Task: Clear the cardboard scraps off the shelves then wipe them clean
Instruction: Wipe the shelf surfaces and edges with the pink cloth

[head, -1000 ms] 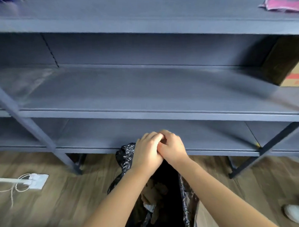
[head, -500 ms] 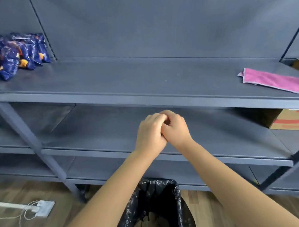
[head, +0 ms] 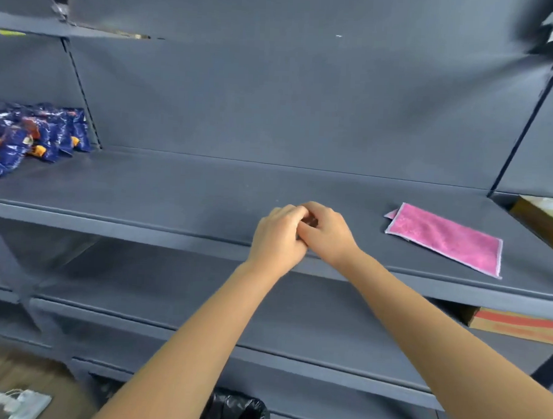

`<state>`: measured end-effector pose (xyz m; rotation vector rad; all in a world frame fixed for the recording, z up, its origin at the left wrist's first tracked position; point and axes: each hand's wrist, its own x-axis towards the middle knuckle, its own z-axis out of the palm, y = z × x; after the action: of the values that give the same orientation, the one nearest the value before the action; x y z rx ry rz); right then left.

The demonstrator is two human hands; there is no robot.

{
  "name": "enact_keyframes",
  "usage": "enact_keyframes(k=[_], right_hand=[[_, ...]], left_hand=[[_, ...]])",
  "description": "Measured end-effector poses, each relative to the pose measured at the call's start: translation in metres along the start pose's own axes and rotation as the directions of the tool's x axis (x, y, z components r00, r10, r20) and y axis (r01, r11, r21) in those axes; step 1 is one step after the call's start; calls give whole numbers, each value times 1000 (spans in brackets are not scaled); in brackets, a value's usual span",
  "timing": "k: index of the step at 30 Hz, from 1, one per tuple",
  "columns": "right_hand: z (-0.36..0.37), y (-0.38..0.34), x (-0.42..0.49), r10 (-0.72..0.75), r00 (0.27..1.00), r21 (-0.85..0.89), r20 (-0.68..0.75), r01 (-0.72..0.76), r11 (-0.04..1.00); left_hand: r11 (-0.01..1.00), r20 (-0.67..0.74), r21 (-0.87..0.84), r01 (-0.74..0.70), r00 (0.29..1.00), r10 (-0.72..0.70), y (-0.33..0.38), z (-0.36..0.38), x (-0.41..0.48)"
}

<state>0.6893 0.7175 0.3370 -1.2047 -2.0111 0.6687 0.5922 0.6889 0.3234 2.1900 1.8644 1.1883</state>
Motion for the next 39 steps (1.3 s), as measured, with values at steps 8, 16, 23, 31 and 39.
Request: enact_keyframes(k=[8, 16, 23, 31, 39], right_hand=[[-72, 71, 28, 69, 998, -185, 6, -67, 981], [-142, 168, 3, 526, 847, -662, -75, -436, 609], [-147, 179, 7, 533, 839, -678, -111, -456, 577], [-143, 192, 45, 547, 836, -728, -35, -396, 559], [-143, 199, 48, 488, 871, -746, 56, -289, 600]], left_hand=[[992, 127, 82, 95, 986, -105, 35, 57, 47], [952, 299, 299, 65, 941, -158, 26, 112, 47], [948, 309, 316, 47, 939, -149, 25, 116, 48], [938, 297, 338, 79, 937, -186, 25, 118, 51], [920, 353, 366, 143, 893, -279, 43, 139, 82]])
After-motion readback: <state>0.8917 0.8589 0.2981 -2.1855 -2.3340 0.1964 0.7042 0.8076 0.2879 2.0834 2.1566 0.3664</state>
